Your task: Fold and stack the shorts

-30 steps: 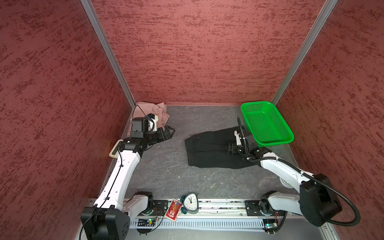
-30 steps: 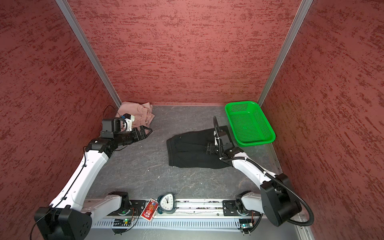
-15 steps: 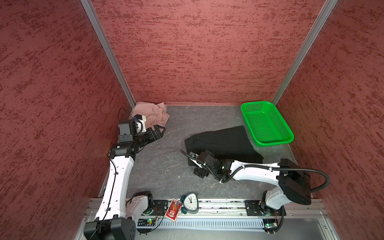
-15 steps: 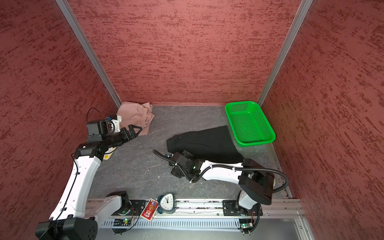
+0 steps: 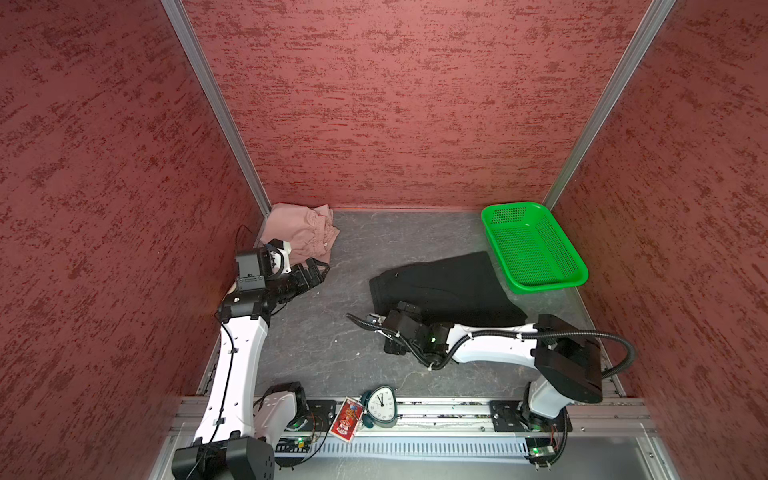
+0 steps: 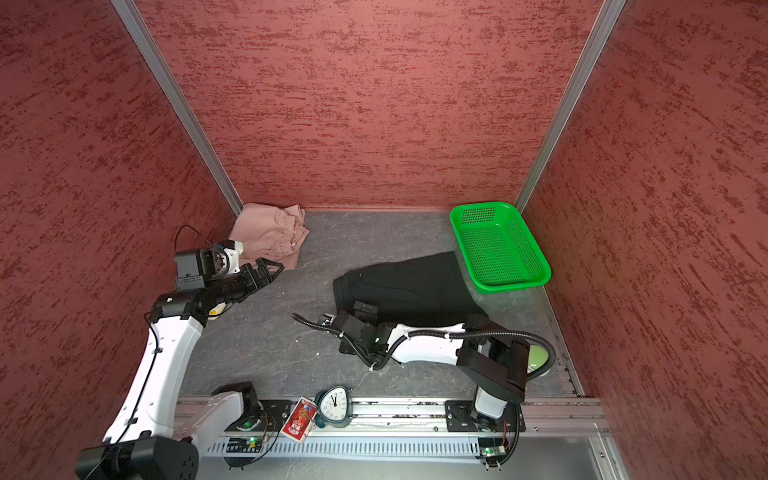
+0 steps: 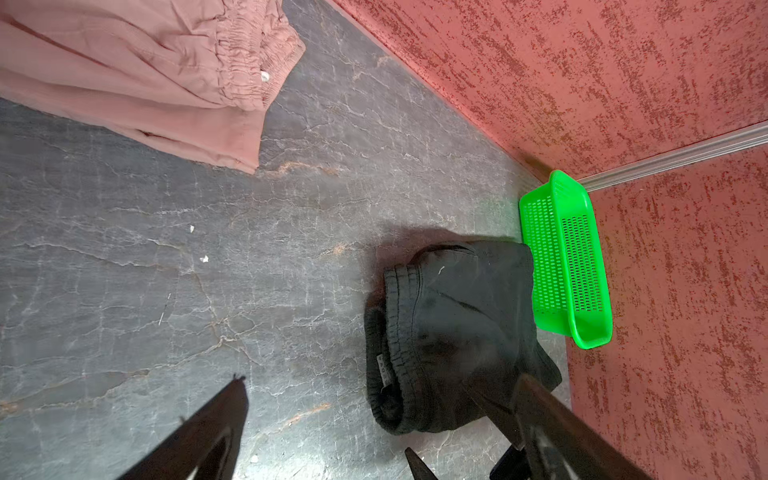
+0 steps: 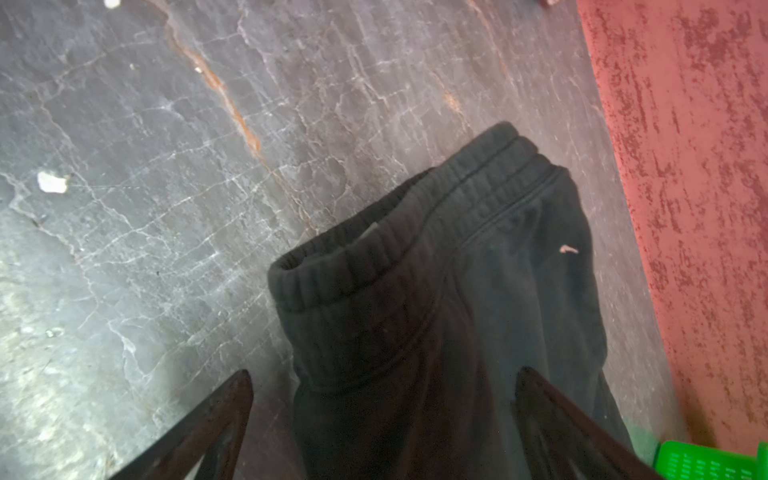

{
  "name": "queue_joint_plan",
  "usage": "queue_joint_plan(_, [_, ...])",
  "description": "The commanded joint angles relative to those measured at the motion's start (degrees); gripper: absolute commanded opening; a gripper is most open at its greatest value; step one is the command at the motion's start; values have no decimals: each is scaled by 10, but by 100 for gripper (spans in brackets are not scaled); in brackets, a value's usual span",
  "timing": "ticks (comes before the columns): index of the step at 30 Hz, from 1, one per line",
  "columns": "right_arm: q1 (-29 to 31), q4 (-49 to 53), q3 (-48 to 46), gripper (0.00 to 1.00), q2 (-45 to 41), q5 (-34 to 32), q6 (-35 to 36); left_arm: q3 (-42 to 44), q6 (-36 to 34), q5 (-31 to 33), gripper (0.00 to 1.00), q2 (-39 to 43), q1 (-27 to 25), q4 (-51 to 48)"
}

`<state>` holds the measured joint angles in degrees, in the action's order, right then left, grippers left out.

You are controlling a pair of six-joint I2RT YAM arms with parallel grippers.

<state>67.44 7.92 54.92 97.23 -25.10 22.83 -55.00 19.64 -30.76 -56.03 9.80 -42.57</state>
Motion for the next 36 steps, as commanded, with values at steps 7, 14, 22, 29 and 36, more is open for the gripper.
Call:
queue_joint_plan(7, [7, -14, 24, 99, 56, 5, 39, 5, -16, -13, 99, 9, 10, -16])
queue_joint_plan(14, [-2, -60, 46, 95, 120, -44, 18, 5, -19, -8, 99, 9, 15, -30])
queue_joint_plan(22, [-18, -109, 24, 0, 80, 21, -46, 59, 34, -18, 99, 18, 11, -6])
queue_joint_plan(29, [-35, -203, -30, 0, 24, 111, -119, 202, 180, -4, 99, 27, -80, 176])
queue_joint_plan(36, [-51, -242, -60, 0, 9, 134, -154, 322, 366, 7, 99, -70, -200, 502])
